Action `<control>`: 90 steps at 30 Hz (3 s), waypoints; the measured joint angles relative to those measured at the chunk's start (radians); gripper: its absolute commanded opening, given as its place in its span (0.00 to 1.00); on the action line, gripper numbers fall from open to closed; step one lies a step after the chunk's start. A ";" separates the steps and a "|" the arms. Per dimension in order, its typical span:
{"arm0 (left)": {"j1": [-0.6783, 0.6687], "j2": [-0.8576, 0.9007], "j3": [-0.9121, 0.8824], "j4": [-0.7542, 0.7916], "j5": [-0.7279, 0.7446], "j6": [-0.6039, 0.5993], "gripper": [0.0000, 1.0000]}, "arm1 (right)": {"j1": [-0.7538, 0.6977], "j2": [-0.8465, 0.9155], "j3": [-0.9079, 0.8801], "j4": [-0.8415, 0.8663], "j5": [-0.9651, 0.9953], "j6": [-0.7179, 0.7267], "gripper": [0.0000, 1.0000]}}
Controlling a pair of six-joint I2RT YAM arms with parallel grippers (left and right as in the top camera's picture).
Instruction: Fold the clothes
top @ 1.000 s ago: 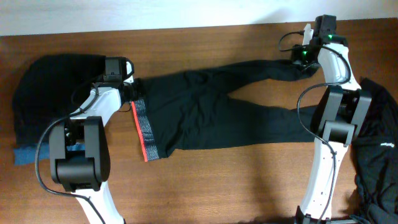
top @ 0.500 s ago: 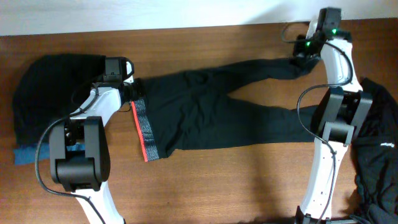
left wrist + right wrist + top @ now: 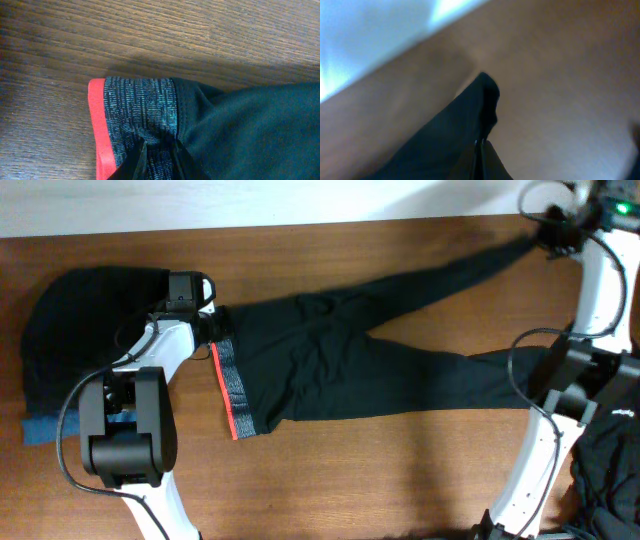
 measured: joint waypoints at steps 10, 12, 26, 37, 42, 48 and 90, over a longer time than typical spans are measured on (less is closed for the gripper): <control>0.000 0.000 0.002 -0.013 0.000 0.000 0.18 | -0.069 0.002 -0.329 0.016 0.041 0.014 0.08; 0.000 0.000 0.004 -0.016 0.000 0.000 0.18 | -0.069 0.005 -0.357 0.024 0.044 0.014 0.08; 0.000 0.000 0.006 -0.019 0.000 0.000 0.17 | -0.071 0.006 -0.370 0.048 0.101 0.037 0.49; 0.000 0.000 0.006 -0.019 0.000 0.000 0.18 | -0.077 -0.007 -0.169 0.036 0.082 -0.004 0.75; 0.000 0.000 0.006 -0.019 0.000 0.000 0.18 | -0.067 -0.009 -0.193 0.043 0.068 -0.069 0.84; 0.000 0.000 0.006 -0.019 0.000 0.000 0.18 | -0.036 -0.007 -0.272 0.119 0.041 -0.126 0.94; 0.000 0.000 0.006 -0.023 0.000 0.000 0.18 | -0.004 0.076 -0.246 0.430 0.108 0.093 0.05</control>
